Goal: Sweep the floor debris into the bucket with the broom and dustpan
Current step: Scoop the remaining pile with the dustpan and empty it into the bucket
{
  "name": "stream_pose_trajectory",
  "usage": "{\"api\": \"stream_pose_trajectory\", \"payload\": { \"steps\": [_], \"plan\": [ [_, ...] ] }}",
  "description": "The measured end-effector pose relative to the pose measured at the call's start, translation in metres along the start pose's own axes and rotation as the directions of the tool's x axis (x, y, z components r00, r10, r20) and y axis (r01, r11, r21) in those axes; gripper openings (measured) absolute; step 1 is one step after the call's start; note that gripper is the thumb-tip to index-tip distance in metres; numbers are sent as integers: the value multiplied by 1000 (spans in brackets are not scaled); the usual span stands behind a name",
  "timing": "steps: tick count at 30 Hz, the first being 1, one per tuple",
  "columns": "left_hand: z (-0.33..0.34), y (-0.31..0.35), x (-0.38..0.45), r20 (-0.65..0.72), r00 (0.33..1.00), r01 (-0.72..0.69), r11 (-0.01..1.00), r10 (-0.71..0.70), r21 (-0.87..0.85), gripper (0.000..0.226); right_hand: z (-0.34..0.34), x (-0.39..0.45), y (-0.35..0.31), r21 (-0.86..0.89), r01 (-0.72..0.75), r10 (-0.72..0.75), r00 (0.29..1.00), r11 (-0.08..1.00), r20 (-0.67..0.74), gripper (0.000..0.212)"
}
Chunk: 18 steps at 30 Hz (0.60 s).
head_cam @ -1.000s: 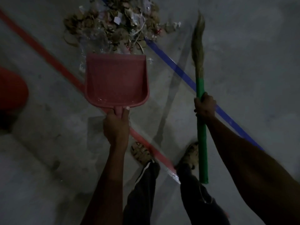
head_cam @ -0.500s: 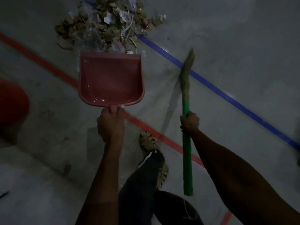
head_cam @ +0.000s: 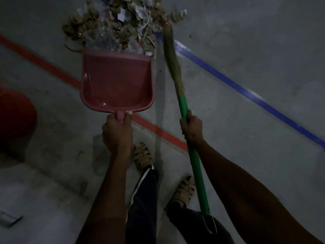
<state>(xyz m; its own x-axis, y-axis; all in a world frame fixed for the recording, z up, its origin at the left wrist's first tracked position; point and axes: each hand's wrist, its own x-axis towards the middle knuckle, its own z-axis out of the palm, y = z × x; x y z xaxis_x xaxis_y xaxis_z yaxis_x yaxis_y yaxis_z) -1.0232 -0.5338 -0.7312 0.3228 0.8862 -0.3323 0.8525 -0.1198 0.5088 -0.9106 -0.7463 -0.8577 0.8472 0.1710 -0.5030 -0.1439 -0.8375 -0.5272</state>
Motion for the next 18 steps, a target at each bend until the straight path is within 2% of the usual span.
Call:
{"api": "stream_pose_trajectory", "payload": {
  "steps": [3, 5, 8, 11, 15, 18],
  "plan": [
    [-5, -7, 4, 1, 1000, 16, 1000, -16, -1, 49, -6, 11, -10, 18, -5, 6, 997, 1000, -76, 63],
    [-8, -14, 7, 1, 1000, 13, 1000, -13, -10, 49, -11, 18, -17, 43, -64, 67, 994, 997, -89, 49],
    [-10, -26, 11, 7, 1000, 19, 1000, -19, -15, 51, -13, 34, -27, 74, -238, 242, 969, 968, -47, 26],
    [-10, -31, 17, 2, 999, 36, 999, -36, -24, 50, -1, 50, -39, 70, -384, 381, 923, 921, 51, 27],
    [-8, -28, 28, -1, 997, 71, 997, -71, -19, 47, 16, 56, -63, 37, -306, 297, 942, 951, 155, 23],
    [-4, -23, 38, 17, 994, 106, 994, -106, -27, 51, 6, 49, -87, 35, -204, 197, 970, 978, 141, 16]
  ]
}}
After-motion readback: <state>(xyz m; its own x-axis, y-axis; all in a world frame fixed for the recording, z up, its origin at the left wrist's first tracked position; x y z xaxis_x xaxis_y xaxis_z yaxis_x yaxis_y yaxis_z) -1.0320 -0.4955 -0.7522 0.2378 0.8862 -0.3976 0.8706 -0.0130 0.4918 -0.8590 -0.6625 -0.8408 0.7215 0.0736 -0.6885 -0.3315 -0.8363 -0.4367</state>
